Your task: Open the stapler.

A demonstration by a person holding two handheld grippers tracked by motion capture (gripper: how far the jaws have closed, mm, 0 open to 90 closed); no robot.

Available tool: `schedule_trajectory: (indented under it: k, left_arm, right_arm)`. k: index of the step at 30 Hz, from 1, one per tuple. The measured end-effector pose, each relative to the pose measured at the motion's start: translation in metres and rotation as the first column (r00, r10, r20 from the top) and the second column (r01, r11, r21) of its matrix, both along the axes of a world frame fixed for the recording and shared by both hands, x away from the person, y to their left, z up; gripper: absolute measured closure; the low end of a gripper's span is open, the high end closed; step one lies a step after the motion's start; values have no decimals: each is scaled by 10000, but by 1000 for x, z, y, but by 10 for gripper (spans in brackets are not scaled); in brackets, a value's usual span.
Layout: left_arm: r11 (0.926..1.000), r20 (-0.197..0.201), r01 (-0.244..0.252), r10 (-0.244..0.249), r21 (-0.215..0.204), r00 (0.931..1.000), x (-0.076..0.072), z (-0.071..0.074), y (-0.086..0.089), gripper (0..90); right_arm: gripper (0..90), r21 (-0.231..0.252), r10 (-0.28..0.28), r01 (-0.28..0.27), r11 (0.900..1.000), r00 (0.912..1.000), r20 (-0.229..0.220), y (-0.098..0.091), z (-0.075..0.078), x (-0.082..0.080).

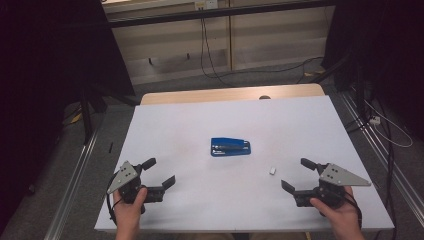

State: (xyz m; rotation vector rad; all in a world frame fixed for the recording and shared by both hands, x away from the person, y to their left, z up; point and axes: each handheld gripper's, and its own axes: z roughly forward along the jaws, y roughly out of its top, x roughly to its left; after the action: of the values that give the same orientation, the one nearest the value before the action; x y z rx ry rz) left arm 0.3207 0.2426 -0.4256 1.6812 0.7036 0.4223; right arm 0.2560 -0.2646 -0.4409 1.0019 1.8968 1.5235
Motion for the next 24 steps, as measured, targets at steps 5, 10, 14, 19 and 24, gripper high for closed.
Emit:
schedule_trajectory:
  k: [5, 10, 14, 19, 24]
  left_arm:
    - [9996, 134, 211, -214, 167, 9997, 1, 0, -4, 31]
    - [9995, 102, 238, -240, 216, 9997, 3, 0, -4, 31]
    - [9995, 109, 199, -202, 236, 9997, 4, 1, -5, 31]
    - [9995, 119, 172, -175, 253, 9998, 7, 1, -6, 31]
    - [9995, 128, 183, -187, 268, 9997, 10, 2, -8, 32]
  right_arm:
    - [26, -4, 76, -76, 10000, 10000, 14, 2, 1, 0]
    - [26, -166, 143, -143, 9998, 9999, -30, 6, 1, 2]
    - [26, -226, 178, -180, 9996, 9998, -127, 10, 2, 7]
    - [33, -436, 274, -277, 9987, 9996, -90, 17, 6, 14]
    - [41, -571, 476, -478, 9972, 9989, -50, 24, 10, 21]
